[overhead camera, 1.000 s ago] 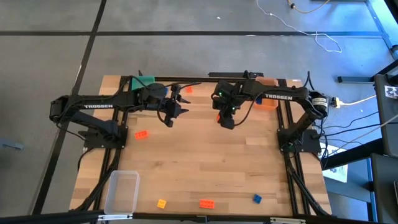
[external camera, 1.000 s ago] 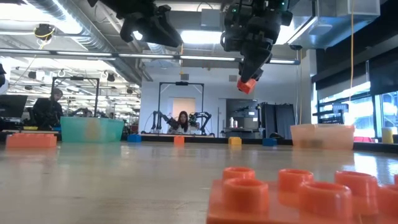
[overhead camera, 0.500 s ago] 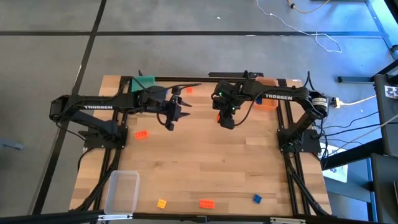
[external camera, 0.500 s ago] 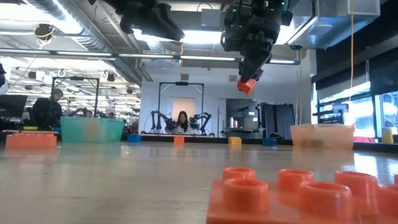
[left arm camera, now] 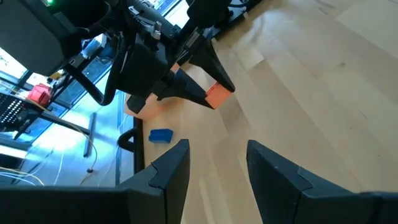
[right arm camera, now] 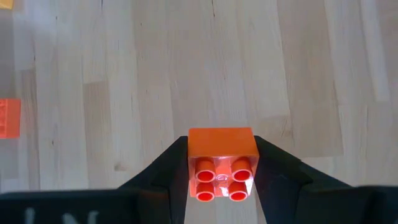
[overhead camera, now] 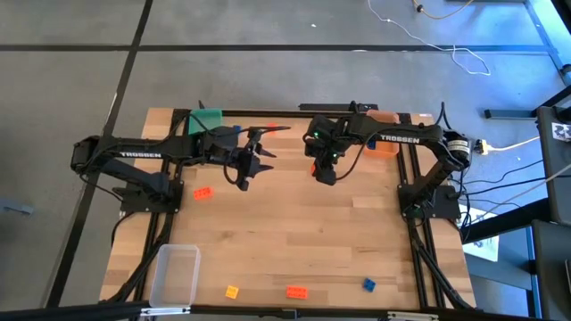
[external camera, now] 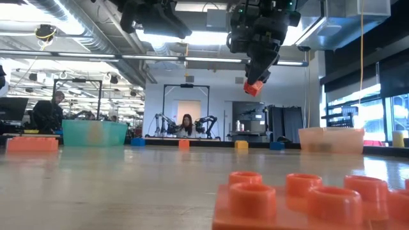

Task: Sort & place blocks by color
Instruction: Put the orange game piece into the transparent bin

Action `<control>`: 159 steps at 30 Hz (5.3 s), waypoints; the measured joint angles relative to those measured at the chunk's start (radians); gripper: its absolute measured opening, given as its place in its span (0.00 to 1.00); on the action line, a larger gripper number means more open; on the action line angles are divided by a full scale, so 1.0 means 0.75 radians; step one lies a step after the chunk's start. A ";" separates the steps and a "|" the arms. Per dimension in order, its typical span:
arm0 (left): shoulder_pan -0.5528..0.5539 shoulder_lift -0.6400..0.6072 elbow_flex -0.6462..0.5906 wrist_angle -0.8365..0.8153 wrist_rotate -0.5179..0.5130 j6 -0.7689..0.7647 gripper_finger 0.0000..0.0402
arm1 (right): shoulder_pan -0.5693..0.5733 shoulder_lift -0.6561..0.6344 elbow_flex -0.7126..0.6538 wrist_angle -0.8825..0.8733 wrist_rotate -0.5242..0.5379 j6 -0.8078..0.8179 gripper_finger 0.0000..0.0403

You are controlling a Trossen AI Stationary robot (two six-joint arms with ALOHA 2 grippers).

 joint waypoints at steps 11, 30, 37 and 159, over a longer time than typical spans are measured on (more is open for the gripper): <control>0.001 0.000 0.000 0.000 -0.001 0.000 0.37 | -0.001 0.000 0.000 -0.002 -0.045 -0.049 0.35; 0.001 0.000 0.000 0.000 -0.001 0.000 0.37 | -0.001 0.000 0.000 -0.044 -0.046 -0.174 0.35; 0.001 0.000 0.000 0.000 -0.001 -0.002 0.37 | -0.002 0.000 0.000 -0.065 -0.046 -0.174 0.35; -0.097 0.415 -0.002 0.619 0.092 0.544 0.63 | 0.085 0.001 0.239 -0.182 -0.141 -0.184 0.35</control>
